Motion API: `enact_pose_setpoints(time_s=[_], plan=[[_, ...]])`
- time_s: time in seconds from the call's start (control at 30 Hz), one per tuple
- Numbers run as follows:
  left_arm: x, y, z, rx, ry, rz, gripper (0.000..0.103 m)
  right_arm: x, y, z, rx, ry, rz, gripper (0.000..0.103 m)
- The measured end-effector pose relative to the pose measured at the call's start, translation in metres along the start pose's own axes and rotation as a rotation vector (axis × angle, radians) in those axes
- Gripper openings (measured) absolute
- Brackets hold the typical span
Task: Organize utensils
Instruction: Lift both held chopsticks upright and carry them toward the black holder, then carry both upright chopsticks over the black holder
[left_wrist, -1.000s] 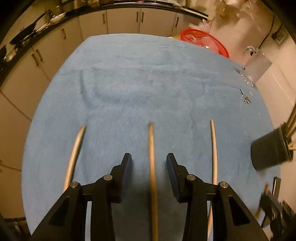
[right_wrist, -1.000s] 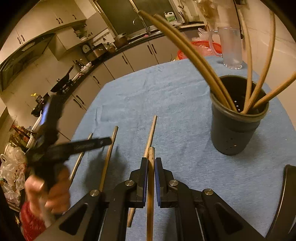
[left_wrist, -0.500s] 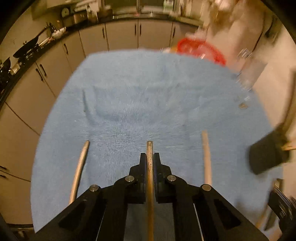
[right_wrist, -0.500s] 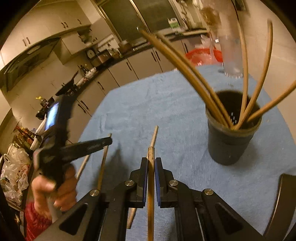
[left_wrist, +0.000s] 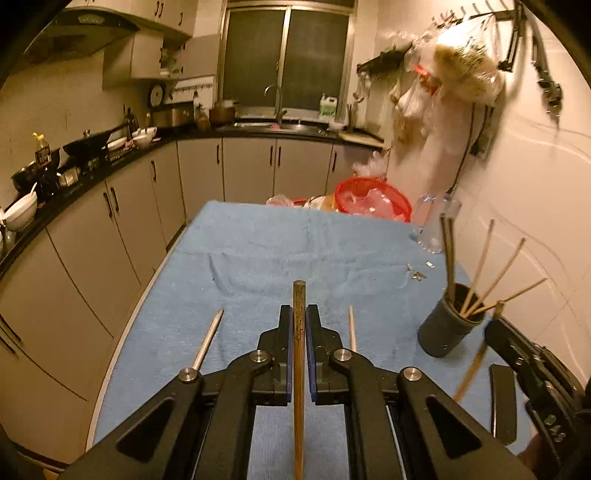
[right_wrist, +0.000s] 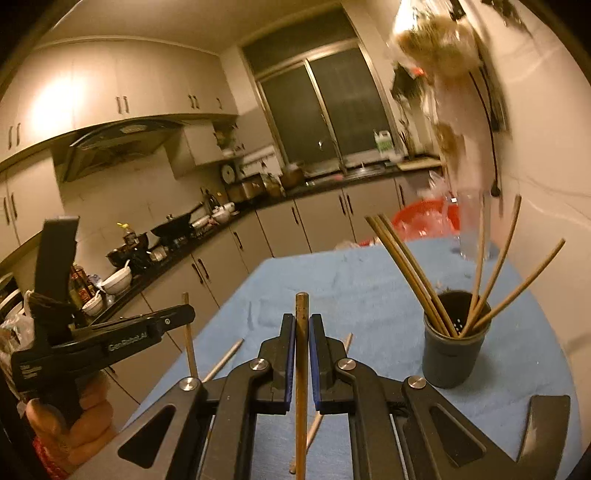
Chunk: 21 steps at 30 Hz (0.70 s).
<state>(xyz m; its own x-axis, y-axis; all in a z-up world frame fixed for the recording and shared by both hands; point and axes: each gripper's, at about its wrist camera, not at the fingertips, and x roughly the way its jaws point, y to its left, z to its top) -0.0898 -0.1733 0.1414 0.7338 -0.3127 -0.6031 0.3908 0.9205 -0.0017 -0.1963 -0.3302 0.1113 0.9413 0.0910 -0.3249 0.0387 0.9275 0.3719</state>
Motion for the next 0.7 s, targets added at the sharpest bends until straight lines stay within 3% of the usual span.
enact_pose_setpoints(time_s=[0.37, 0.7], plan=[[-0.027, -0.005, -0.006, 0.020, -0.035, -0.029, 0.007, -0.020, 0.018, -0.005, -0.047, -0.066, -0.030, 0.008], [-0.036, -0.007, -0.017, 0.022, -0.041, -0.012, 0.007, -0.032, 0.019, -0.010, -0.064, -0.066, -0.030, 0.008]])
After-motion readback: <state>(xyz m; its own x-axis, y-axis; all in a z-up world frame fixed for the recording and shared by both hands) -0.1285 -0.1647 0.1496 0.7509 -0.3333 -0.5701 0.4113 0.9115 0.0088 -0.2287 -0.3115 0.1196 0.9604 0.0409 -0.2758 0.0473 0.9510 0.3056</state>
